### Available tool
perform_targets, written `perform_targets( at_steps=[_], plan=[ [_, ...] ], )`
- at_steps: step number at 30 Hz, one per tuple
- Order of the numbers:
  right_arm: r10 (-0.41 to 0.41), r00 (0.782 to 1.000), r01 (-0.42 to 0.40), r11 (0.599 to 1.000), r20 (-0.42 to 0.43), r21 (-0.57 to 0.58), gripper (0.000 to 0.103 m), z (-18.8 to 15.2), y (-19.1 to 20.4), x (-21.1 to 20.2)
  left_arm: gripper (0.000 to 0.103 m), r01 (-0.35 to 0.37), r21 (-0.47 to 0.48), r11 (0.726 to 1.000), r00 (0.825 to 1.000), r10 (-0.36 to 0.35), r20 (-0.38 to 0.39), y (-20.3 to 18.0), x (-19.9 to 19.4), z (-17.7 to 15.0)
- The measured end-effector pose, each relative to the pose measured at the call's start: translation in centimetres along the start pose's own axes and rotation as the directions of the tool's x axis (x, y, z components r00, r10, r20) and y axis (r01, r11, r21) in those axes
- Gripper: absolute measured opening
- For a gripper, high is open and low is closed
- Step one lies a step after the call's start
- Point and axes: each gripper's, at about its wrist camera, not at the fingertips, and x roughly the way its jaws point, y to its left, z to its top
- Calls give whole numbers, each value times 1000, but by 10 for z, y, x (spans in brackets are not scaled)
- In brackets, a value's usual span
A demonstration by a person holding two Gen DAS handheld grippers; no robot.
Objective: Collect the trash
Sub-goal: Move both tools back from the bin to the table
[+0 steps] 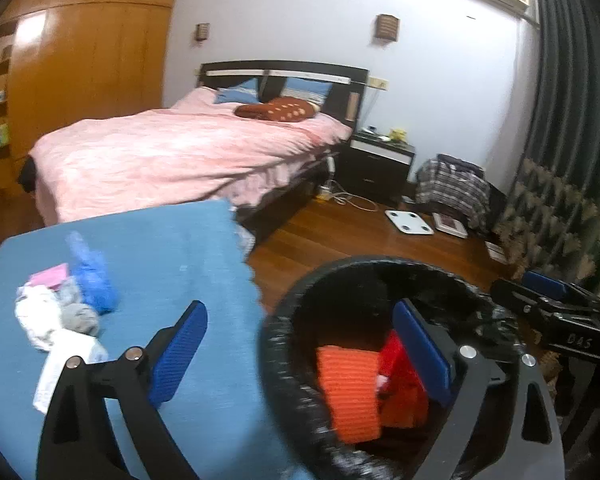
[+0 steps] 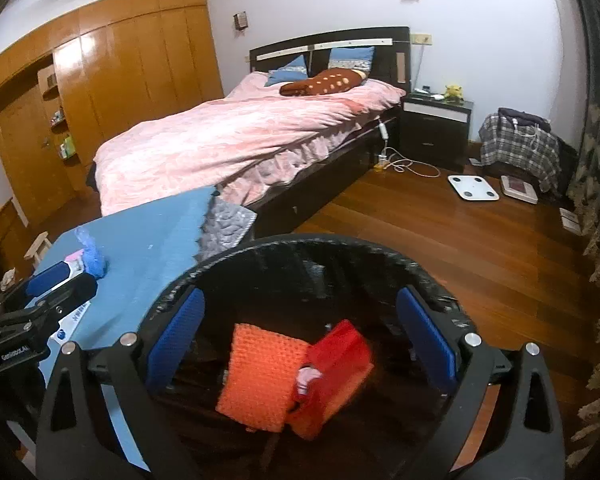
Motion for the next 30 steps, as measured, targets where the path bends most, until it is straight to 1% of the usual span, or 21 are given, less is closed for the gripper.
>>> perform_targets(
  at_steps=[6,13,23,30],
  plan=[
    [55,998,-55,998,1,-28,95,6,35,6,93,-83,-25,996,996,83,18,35,-17,-4],
    [126,992,-126,989,4,-74,95,11,79,14,93,-176,-52,983,984,178,30,75,-37,-12],
    [223,974,-225,965,-32,-138,95,7,149,29,93,-303,-112,946,952,307,20,143,-64,-29],
    [274,959,-282,942,-67,-180,95,-1,201,44,93,-363,-148,920,929,369,13,183,-79,-44]
  ],
)
